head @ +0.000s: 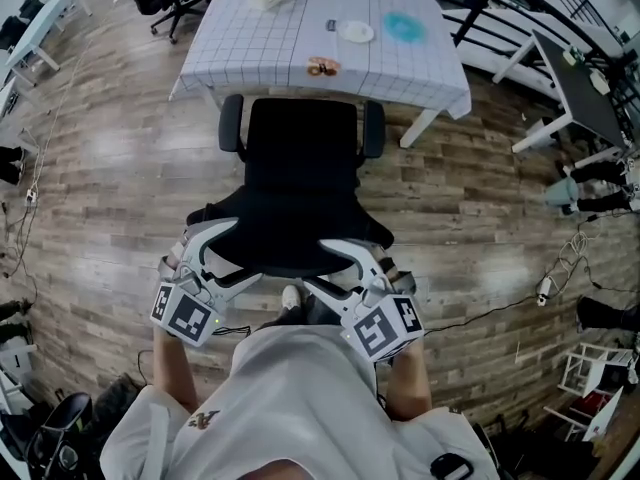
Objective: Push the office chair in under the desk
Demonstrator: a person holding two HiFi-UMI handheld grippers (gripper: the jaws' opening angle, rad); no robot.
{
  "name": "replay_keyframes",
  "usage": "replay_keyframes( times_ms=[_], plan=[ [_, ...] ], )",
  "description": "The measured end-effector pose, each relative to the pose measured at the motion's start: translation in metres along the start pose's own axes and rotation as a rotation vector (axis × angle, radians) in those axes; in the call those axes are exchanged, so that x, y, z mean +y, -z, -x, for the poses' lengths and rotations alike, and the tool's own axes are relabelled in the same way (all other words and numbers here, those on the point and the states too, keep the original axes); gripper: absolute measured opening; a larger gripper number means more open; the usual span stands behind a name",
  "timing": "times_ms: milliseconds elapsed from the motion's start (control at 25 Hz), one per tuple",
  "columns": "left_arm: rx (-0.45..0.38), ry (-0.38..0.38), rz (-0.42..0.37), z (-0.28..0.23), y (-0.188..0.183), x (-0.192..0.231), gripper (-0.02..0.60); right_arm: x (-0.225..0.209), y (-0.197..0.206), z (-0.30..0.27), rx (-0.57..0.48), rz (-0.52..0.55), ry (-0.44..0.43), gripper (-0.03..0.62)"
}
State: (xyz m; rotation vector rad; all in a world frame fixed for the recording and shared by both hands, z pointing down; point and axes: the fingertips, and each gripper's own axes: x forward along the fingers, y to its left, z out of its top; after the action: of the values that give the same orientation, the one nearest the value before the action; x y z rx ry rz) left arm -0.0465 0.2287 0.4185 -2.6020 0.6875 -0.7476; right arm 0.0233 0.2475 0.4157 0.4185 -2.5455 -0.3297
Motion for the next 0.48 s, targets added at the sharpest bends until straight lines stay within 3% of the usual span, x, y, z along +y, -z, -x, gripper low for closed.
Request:
replay_keyframes(
  times_ms=[480],
  plan=[
    [0.005,0.0,0.029,-0.016,0.005,0.023,0.403,-0.025,0.005,-0.009,-0.009,0.015,-0.004,0.27]
  ],
)
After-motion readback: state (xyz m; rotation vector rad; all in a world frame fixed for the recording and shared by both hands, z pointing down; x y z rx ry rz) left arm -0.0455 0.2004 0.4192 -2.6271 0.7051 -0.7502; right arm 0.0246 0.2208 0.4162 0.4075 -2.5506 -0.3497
